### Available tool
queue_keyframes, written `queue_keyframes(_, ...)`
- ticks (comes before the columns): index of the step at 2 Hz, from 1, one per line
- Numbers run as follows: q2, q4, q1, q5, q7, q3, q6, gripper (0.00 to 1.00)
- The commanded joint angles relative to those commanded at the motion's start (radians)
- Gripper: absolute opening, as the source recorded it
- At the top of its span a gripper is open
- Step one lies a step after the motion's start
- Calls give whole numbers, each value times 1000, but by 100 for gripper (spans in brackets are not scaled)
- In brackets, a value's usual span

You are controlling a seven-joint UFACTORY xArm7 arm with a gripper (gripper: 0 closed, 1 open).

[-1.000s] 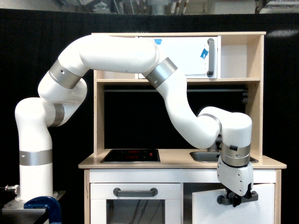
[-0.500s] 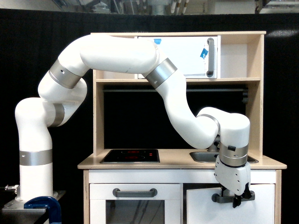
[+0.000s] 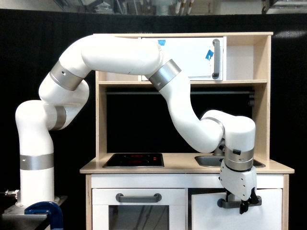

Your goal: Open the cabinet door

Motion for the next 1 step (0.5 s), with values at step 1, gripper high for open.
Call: queue_keyframes(1, -41, -24, -26, -5, 1, 9, 23, 100)
